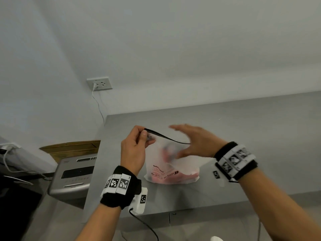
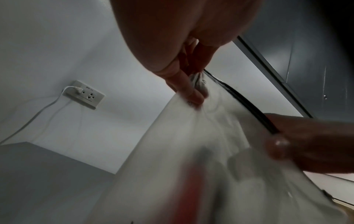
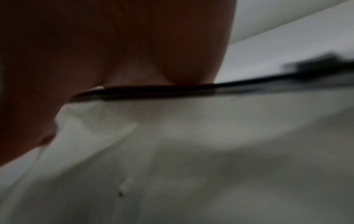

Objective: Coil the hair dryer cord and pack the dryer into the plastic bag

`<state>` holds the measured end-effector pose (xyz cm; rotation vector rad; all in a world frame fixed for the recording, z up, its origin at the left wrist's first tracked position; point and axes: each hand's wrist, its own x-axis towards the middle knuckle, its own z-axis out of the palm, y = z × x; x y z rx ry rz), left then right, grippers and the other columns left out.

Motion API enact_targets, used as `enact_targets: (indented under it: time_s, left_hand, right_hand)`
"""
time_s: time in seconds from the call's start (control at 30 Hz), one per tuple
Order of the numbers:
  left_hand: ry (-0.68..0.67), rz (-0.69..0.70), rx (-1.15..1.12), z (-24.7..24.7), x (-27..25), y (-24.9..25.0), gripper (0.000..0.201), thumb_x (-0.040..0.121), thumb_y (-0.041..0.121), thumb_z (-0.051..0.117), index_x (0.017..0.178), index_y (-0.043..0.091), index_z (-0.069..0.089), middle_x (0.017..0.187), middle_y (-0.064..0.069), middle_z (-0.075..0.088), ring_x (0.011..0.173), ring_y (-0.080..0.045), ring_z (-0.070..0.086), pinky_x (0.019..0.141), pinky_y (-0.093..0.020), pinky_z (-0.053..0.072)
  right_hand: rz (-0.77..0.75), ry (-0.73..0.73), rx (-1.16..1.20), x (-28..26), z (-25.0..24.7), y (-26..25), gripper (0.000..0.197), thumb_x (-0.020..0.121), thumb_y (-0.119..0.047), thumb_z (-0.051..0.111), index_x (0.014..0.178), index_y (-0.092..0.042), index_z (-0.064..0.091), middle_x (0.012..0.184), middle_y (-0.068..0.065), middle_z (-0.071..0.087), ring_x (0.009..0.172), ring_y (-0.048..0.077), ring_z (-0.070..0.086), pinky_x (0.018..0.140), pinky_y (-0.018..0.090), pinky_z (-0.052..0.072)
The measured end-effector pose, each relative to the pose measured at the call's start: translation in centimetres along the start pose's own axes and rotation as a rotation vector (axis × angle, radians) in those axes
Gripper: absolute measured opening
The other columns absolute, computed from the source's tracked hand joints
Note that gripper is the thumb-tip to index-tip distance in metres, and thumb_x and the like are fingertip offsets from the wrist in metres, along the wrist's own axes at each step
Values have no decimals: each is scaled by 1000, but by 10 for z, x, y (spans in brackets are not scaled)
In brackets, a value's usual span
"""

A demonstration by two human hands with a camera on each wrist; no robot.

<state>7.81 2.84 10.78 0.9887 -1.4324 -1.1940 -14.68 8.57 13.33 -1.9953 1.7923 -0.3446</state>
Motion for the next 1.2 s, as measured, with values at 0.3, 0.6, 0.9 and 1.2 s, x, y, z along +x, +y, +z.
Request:
enact_targets:
  time_s: [0.3,0.6,0.9,1.2]
  left_hand:
    - [37,14,83,-11,-3,-8,24,103,9,53,92,25,68,90,-2,70,90,-15,71,89,-37,61]
    - [-209,-162,286,-23,-34,-38,21,102,8,51,103,24,64,90,-4,75,83,-18,75,77,-32,62]
    - [-372,-402,370,-44,-71,-86,23,104,5,48,99,17,67,84,-9,75,74,-21,72,69,-27,59]
    - [-402,-467,458,-51,-89,-115,31,97,1,52,84,24,68,77,-11,76,61,-11,68,65,-29,60]
  right_hand:
    - [132,42,147,45,65,-18,8,90,-32,63,90,-25,60,85,-2,68,81,24,64,75,33,48]
    - [680,427,853,27,99,93,39,80,-31,79,109,-7,71,107,11,75,99,29,70,95,47,56]
    - [750,351,1069,-18,156,129,31,89,-29,73,114,-12,67,109,13,76,98,30,73,91,48,58]
    - [935,216,501,-106,169,145,18,84,-31,74,97,-20,69,85,2,73,83,22,69,81,40,56]
